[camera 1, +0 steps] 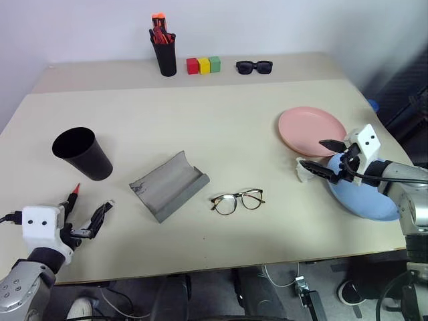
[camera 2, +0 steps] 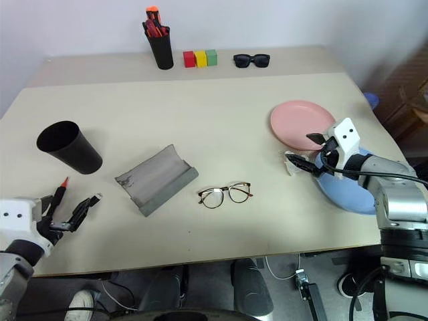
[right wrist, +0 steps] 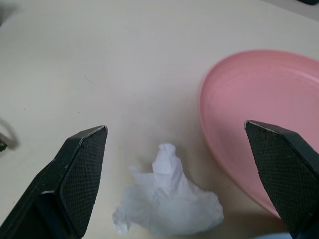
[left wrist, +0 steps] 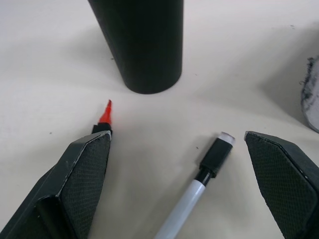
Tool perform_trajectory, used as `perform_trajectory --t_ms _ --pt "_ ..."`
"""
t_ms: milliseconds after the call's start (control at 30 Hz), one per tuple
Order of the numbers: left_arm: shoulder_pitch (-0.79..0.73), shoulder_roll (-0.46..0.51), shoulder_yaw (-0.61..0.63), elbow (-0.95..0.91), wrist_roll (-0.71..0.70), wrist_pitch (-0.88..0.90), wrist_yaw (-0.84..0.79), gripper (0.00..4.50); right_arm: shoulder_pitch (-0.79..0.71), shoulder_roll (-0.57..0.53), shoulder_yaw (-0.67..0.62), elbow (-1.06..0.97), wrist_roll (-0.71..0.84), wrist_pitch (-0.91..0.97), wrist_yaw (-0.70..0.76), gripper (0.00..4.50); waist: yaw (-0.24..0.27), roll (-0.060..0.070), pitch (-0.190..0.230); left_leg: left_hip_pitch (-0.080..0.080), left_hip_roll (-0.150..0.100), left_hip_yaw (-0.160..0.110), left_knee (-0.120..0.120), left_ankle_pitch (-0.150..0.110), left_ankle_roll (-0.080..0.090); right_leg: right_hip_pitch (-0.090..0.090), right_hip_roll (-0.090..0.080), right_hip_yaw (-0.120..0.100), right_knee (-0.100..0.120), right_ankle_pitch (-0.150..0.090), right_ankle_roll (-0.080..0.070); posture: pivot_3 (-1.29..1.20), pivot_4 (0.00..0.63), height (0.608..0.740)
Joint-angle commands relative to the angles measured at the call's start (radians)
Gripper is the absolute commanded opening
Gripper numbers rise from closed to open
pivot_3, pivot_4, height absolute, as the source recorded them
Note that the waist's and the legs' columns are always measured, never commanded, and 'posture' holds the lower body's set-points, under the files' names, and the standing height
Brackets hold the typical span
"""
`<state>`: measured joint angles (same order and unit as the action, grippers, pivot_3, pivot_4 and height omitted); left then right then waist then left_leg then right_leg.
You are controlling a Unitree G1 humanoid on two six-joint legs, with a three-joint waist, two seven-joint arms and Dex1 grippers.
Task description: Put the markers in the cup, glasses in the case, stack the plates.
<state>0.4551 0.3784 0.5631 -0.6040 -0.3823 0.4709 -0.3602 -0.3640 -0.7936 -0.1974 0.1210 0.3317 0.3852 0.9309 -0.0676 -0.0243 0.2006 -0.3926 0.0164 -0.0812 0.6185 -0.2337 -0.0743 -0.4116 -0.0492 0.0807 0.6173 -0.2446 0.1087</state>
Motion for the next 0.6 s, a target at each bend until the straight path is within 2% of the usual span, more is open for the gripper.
perform_trajectory --t_ms 33,400,600 --pt "-0.002 -0.011 0.0 -0.041 0.002 -0.026 0.018 4.42 -0.041 -0.008 0.008 0.0 -0.007 -0.018 0.003 4.5 0.0 0.0 0.0 0.0 0.0 0.0 0.0 0.0 0.0 0.0 0.0 0.0 0.0 0.0 0.0 0.0 0.15 0.74" --pt "0.004 -0.01 -0.017 -0.069 0.003 -0.021 0.019 4.42 -0.095 0.032 0.079 -0.011 -0.013 -0.037 0.004 4.5 0.001 0.0 0.0 0.0 0.0 0.0 0.0 0.0 0.0 0.0 0.0 0.0 0.001 0.0 0.0 0.0 0.15 0.74" --pt "-0.004 0.137 -0.032 -0.1 -0.014 0.182 -0.004 4.42 -0.096 0.095 0.206 -0.233 0.009 0.017 0.031 4.5 -0.002 0.0 0.0 0.001 0.0 -0.001 0.0 0.0 0.0 -0.001 0.001 0.0 0.004 0.0 0.0 0.0 0.15 0.74"
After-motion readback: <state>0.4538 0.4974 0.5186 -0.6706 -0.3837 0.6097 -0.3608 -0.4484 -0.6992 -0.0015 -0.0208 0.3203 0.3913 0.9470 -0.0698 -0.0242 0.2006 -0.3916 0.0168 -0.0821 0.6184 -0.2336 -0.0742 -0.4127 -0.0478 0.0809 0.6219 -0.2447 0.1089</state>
